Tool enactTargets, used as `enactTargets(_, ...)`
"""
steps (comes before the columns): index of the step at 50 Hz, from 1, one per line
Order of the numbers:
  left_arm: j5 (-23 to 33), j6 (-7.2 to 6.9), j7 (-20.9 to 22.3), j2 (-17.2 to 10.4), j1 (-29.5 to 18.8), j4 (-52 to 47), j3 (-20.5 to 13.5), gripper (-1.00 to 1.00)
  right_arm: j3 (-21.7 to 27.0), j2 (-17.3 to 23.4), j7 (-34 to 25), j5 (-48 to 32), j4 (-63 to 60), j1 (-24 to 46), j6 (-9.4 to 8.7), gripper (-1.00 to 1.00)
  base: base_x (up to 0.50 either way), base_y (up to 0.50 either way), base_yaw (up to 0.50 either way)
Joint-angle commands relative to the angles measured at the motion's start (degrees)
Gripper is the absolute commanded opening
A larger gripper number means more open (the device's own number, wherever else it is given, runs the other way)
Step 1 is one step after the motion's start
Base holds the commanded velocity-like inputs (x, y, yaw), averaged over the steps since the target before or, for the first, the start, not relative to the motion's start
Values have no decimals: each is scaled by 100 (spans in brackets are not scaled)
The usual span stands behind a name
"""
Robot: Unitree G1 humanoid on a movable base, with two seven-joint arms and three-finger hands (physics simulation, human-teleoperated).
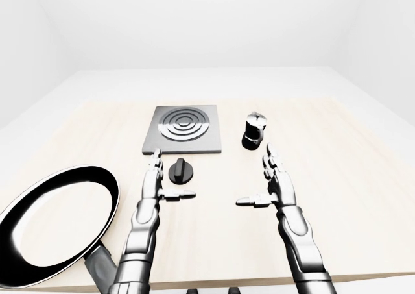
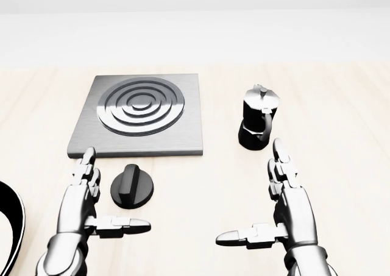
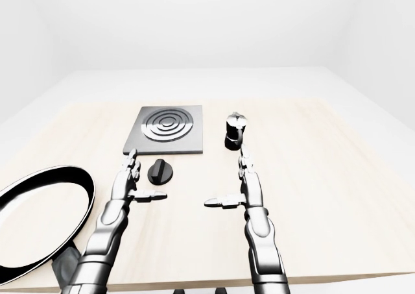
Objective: Turn on the stove.
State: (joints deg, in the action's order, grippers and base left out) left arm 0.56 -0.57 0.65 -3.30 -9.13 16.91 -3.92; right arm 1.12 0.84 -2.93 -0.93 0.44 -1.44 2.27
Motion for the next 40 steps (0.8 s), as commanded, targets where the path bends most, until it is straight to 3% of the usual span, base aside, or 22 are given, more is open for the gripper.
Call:
enactTargets(1, 71, 102, -74, -37, -139, 267, -5, 100, 2, 1, -10, 4, -17, -2, -17, 100, 0, 0, 0)
enactTargets(4, 82, 136, -78, -41, -163, 327, -6, 100, 0, 1, -13, 3, -15, -3, -17, 100, 0, 0, 0)
enactTargets(12, 163, 66, -40, -45, -173, 334, 34, 100, -7, -3, -19, 0, -33, -25, -16, 100, 0, 0, 0)
enactTargets(15, 174, 138, -26, -54, -238, 513, 21, 100, -4, 0, -22, 1, -15, -20, -2, 100, 0, 0, 0)
enactTargets(27, 282, 121, 73, -70, -287, 648, 57, 100, -1, -2, -19, 6, 60, 12, 28, 100, 0, 0, 0)
enactTargets(32, 334, 178, 79, -71, -320, 781, 66, 100, -5, -1, -18, 1, 42, 8, 18, 100, 0, 0, 0)
enactTargets(40, 375, 128, 115, -67, -335, 845, 81, 100, -1, 2, -23, 4, 62, 22, 15, 100, 0, 0, 0)
